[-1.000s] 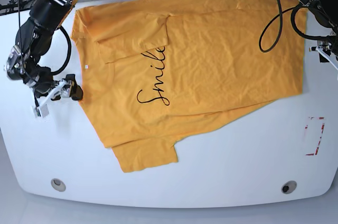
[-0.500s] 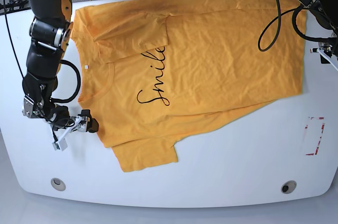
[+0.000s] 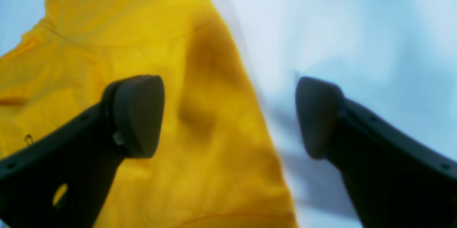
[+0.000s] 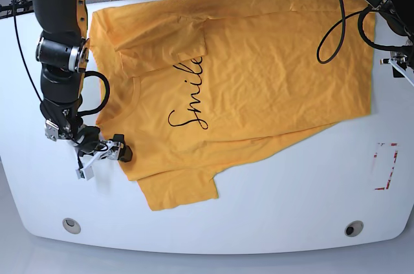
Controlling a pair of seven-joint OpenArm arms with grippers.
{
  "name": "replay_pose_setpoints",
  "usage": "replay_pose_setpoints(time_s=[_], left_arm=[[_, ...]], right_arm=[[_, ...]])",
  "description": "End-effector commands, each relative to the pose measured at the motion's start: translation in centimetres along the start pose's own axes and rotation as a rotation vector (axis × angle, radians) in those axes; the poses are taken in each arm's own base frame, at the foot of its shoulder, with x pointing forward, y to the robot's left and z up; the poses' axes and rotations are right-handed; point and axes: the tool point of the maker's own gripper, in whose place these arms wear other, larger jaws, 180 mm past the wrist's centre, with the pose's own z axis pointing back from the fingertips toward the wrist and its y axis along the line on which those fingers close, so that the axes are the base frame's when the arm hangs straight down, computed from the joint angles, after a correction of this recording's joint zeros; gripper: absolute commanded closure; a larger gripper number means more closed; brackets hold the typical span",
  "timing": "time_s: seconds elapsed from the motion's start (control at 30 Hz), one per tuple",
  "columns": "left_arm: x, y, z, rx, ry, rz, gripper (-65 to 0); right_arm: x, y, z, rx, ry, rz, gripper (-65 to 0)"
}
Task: Fold the T-shirt properly
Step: 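Grasp the shirt's side edges with the right and left grippers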
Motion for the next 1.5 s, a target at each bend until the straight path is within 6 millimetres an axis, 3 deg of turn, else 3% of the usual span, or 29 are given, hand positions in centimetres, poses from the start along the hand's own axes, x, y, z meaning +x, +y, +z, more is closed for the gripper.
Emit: replay_pose_setpoints(time_s=[0.0,0.23,0.3,0.5,0.6,0.7,0.87,1.03,1.27,1.47], left_arm=[[1.0,1.1,0.7,0.032,-0.032,-0.007,-30.7],[1.1,1.1,0.7,0.032,-0.034,-0.007,-31.2],[1.3,1.1,0.8,0.032,-0.040,-0.009,-32.9],[4.5,1.0,0.8,0.019,-0.162,0.009,-53.3],[4.6,0.3,-0.2,-0.023,-0.168,0.028,-56.2],[5.8,-0.5,-1.6,-0.076,-0.176,0.061,-56.2],[5.8,-1.9,-4.1,-0.170,-0.144,0.118,-56.2],[6.4,-3.1,-5.5,-0.235,-0.138,0.154,-56.4],[7.1,-7.2,-8.3,-0.367,-0.115,0.148,-56.4],[8.0,-9.1,-8.4,-0.394,-0.109,0.079,-56.0]], right_arm=[[1.8,1.0,-0.3,0.015,-0.040,0.033,-54.5],[1.0,3.8,-2.1,0.063,-0.032,0.048,-52.3],[1.3,4.3,-2.3,0.071,-0.043,0.046,-46.8],[1.9,5.2,-2.6,0.085,-0.063,0.052,-27.4],[2.5,5.3,-2.6,0.087,-0.072,0.058,-20.0],[2.5,5.3,-2.6,0.087,-0.072,0.058,-11.6],[2.5,5.3,-2.6,0.087,-0.072,0.058,-0.2],[2.5,5.3,-2.6,0.087,-0.069,0.058,0.0],[2.4,5.2,-2.6,0.085,-0.068,0.057,0.0],[2.4,5.2,-2.6,0.085,-0.068,0.057,0.0]])
